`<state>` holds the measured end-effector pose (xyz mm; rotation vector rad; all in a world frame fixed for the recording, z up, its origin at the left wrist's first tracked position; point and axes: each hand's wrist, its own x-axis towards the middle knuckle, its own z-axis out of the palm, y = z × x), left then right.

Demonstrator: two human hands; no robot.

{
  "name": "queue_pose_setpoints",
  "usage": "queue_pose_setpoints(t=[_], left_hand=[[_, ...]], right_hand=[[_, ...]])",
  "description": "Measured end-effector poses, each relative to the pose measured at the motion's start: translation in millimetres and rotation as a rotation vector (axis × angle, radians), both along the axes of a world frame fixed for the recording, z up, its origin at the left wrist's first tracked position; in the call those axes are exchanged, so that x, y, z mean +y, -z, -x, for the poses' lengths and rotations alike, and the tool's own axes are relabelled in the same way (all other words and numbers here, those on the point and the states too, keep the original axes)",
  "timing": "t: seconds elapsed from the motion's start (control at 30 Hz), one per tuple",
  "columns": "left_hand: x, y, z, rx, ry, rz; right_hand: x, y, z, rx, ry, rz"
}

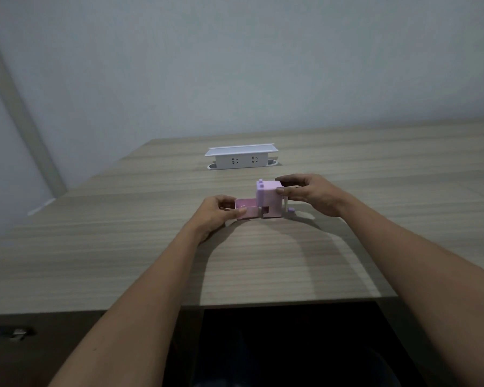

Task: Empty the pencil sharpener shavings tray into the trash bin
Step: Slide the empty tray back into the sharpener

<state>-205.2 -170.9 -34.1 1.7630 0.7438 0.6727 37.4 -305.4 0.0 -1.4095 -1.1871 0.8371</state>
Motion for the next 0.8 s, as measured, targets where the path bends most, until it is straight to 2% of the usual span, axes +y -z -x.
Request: queue_pose_setpoints(t=[0.57, 0.8], left_hand=[[-21.2, -6.2, -30.8, 0.013, 0.134, -0.013], [-18.1, -7.1, -29.9, -0.139, 0.123, 0.023]], right_hand=[[-4.2, -0.8, 8.3, -0.061, 0.01, -0.017], [-3.4, 12.3, -2.3, -0.084, -0.032, -0.007]])
